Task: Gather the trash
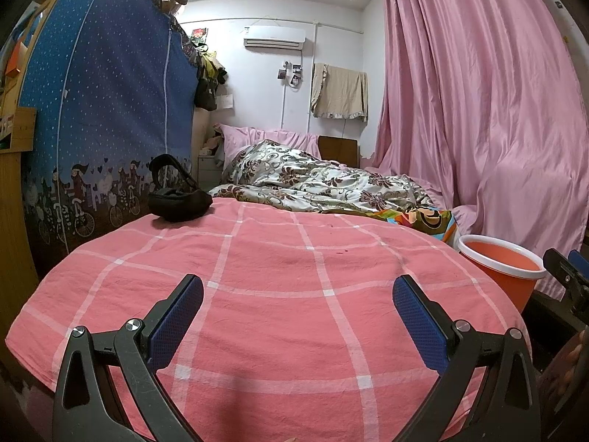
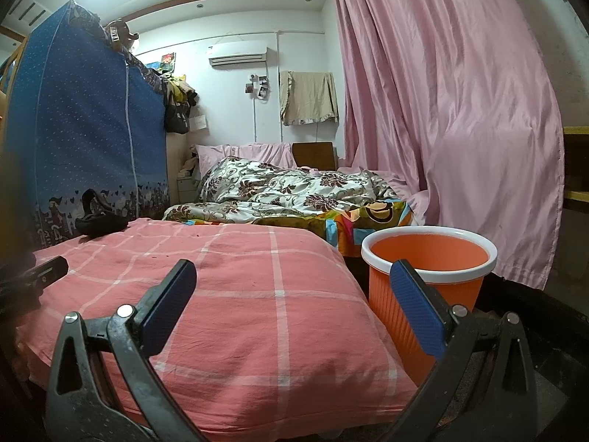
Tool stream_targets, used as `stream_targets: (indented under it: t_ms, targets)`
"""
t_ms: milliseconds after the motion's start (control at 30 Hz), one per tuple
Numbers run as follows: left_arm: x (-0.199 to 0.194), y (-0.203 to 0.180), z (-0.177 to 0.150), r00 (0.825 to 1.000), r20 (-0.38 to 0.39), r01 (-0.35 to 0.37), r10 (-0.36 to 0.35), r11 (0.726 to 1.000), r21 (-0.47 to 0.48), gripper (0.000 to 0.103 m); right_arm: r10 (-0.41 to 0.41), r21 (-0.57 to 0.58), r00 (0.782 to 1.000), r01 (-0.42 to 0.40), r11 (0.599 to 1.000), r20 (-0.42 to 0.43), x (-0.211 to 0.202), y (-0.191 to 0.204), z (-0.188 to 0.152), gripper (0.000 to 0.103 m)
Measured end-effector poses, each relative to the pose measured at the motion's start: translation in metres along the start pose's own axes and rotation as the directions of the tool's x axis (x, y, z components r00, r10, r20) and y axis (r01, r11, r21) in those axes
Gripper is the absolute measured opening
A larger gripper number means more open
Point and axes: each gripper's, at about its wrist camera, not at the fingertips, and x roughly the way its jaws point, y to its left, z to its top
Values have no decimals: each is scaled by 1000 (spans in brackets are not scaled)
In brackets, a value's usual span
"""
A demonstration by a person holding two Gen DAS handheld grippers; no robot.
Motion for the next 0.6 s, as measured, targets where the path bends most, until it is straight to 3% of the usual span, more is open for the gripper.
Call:
stream_targets:
  t_ms: [600]
  targets:
    - [0,-1,0,1000,5,2,-2,1000,9,101,-1,0,1000,1,1000,0,0,0,0,103]
